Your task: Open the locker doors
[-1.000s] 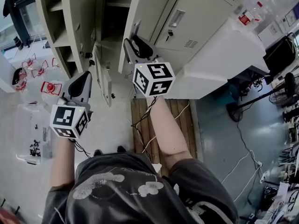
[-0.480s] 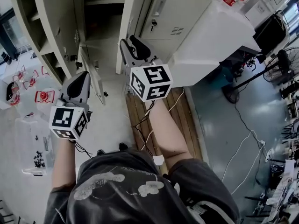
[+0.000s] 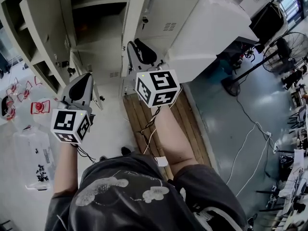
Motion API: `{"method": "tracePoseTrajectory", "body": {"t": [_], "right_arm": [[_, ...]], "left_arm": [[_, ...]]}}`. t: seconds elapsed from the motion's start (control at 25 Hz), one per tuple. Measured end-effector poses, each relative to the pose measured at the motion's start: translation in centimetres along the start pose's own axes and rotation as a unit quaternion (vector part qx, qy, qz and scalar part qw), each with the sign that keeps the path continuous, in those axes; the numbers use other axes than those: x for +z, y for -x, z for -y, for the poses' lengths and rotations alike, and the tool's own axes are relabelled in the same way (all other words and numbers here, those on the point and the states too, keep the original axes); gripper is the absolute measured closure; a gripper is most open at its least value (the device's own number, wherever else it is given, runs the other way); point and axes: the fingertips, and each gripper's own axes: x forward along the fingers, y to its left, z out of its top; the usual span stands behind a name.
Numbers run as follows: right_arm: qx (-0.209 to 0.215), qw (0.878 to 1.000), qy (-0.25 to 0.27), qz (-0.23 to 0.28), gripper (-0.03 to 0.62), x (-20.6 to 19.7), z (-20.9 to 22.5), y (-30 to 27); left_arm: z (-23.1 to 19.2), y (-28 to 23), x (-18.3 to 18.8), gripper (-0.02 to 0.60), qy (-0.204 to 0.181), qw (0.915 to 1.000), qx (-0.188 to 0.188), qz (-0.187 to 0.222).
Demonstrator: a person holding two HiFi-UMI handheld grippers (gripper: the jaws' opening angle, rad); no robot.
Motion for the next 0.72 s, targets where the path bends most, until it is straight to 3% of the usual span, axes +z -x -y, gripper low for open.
{"method": "tracePoseTrajectory", "body": {"t": [0.72], "right_arm": [[-0.05, 0.999, 0.007, 0.008, 0.528, -0.2, 5.2, 2.7]], "left_arm": [[1.8, -1.9, -0.1, 0.572, 0.001, 0.9997, -0.023, 0.0]]}}
